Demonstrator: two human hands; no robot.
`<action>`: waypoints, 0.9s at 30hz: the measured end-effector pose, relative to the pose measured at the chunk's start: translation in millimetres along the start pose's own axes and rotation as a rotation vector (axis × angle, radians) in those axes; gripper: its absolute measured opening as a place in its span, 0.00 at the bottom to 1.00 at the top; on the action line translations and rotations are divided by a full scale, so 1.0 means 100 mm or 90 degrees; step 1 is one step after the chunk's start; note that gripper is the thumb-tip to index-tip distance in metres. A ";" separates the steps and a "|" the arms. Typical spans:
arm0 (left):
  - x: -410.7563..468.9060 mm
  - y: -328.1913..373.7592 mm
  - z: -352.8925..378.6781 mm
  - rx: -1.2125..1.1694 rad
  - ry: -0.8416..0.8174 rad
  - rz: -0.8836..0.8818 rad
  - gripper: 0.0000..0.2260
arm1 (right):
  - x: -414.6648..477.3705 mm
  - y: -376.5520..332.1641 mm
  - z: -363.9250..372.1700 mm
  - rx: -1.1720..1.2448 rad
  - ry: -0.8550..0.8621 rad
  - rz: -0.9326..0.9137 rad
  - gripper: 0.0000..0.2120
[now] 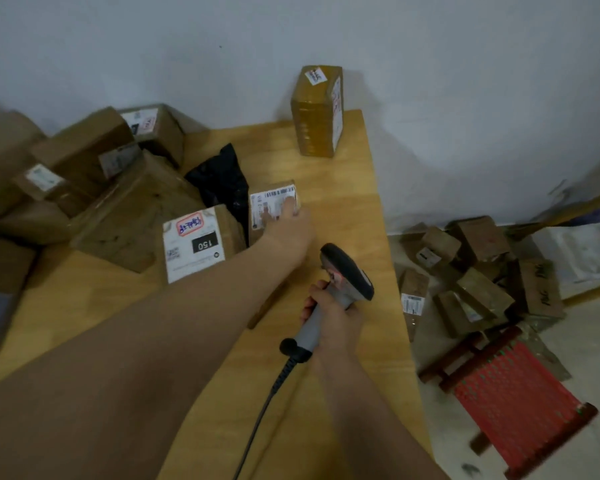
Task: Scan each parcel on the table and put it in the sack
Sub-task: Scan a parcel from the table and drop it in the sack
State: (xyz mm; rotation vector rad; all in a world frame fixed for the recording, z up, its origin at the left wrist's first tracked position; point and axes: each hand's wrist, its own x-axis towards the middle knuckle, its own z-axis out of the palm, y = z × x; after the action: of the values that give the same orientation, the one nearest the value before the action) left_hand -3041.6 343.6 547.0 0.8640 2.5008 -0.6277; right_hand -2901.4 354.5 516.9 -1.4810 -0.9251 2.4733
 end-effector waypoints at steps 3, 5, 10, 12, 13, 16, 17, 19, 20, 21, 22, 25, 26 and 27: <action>-0.20 0.01 0.09 -0.008 -0.036 -0.009 0.13 | -0.03 -0.01 0.11 -0.001 -0.005 -0.004 0.03; -0.25 0.02 0.08 0.027 -0.066 -0.025 0.09 | -0.02 -0.01 0.15 0.000 -0.007 -0.003 0.05; -0.02 -0.19 -0.52 -0.088 0.009 -0.064 0.08 | 0.04 -0.02 0.15 0.009 -0.035 0.023 0.04; 0.23 -0.25 -0.78 -0.164 0.141 -0.077 0.05 | 0.09 -0.03 0.13 0.000 -0.028 0.031 0.04; 0.38 -0.24 -0.87 -0.214 0.200 -0.089 0.05 | 0.12 -0.03 0.12 -0.008 -0.022 0.037 0.05; 0.86 -0.23 -1.04 -0.345 0.318 -0.133 0.22 | 0.22 -0.02 0.14 -0.026 -0.008 0.055 0.04; 0.99 -0.23 -1.09 -0.372 0.329 -0.140 0.28 | 0.26 -0.01 0.15 -0.033 -0.003 0.058 0.04; 1.26 -0.24 -1.15 -0.443 0.315 -0.168 0.35 | 0.33 -0.02 0.17 -0.046 -0.003 0.070 0.06; 1.38 -0.24 -1.15 -0.476 0.306 -0.186 0.37 | 0.36 -0.03 0.18 -0.050 -0.007 0.073 0.07; 1.50 -0.25 -1.15 -0.495 0.299 -0.203 0.38 | 0.39 -0.04 0.19 -0.054 -0.012 0.076 0.08; 1.59 -0.25 -1.14 -0.502 0.294 -0.215 0.38 | 0.41 -0.05 0.19 -0.057 -0.019 0.079 0.09; 1.72 -0.27 -1.14 -0.501 0.310 -0.228 0.33 | 0.42 -0.07 0.17 -0.060 -0.035 0.093 0.09; 1.73 -0.28 -1.14 -0.509 0.327 -0.232 0.30 | 0.43 -0.07 0.16 -0.060 -0.035 0.096 0.09; 1.71 -0.30 -1.13 -0.524 0.341 -0.233 0.29 | 0.43 -0.08 0.15 -0.058 -0.032 0.097 0.09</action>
State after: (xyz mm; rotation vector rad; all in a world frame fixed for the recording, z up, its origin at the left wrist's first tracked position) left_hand -3210.9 462.3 558.1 0.2684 2.9987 0.6171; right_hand -2937.8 370.8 493.2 -1.5798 -0.9819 2.6182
